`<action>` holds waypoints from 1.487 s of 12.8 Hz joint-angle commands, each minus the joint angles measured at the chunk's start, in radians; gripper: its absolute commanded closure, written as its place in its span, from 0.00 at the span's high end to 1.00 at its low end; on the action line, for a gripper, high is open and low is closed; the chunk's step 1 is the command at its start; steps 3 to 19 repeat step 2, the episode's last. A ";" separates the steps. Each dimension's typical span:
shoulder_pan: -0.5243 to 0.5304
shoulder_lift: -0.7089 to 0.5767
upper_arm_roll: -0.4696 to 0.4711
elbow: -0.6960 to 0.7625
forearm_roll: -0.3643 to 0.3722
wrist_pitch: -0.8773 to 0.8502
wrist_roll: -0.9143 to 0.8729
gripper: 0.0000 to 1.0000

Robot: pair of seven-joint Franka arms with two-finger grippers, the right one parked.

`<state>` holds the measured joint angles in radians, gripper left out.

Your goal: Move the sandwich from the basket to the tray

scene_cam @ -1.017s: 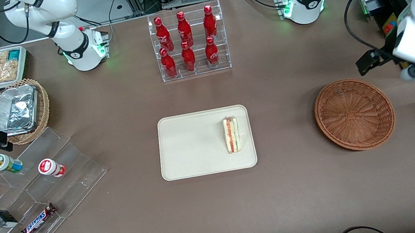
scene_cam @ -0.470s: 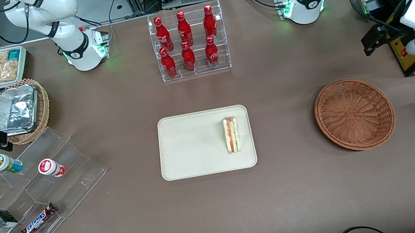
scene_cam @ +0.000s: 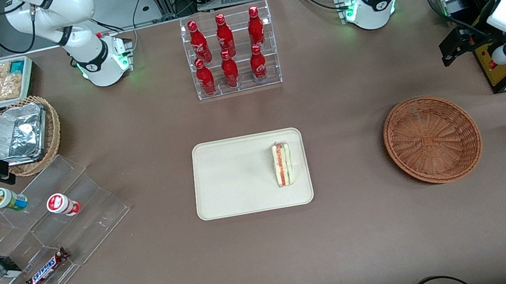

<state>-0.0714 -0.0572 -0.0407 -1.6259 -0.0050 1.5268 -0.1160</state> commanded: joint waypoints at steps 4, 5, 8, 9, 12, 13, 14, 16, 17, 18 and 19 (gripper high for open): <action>-0.001 -0.013 0.002 0.001 0.002 -0.026 0.010 1.00; -0.001 -0.013 0.002 0.001 0.002 -0.026 0.010 1.00; -0.001 -0.013 0.002 0.001 0.002 -0.026 0.010 1.00; -0.001 -0.013 0.002 0.001 0.002 -0.026 0.010 1.00; -0.001 -0.013 0.002 0.001 0.002 -0.026 0.010 1.00; -0.001 -0.013 0.002 0.001 0.002 -0.026 0.010 1.00; -0.001 -0.013 0.002 0.001 0.002 -0.026 0.010 1.00; -0.001 -0.013 0.002 0.001 0.002 -0.026 0.010 1.00; -0.001 -0.013 0.002 0.001 0.002 -0.026 0.010 1.00; -0.001 -0.013 0.002 0.001 0.002 -0.026 0.010 1.00; -0.001 -0.013 0.002 0.001 0.002 -0.026 0.010 1.00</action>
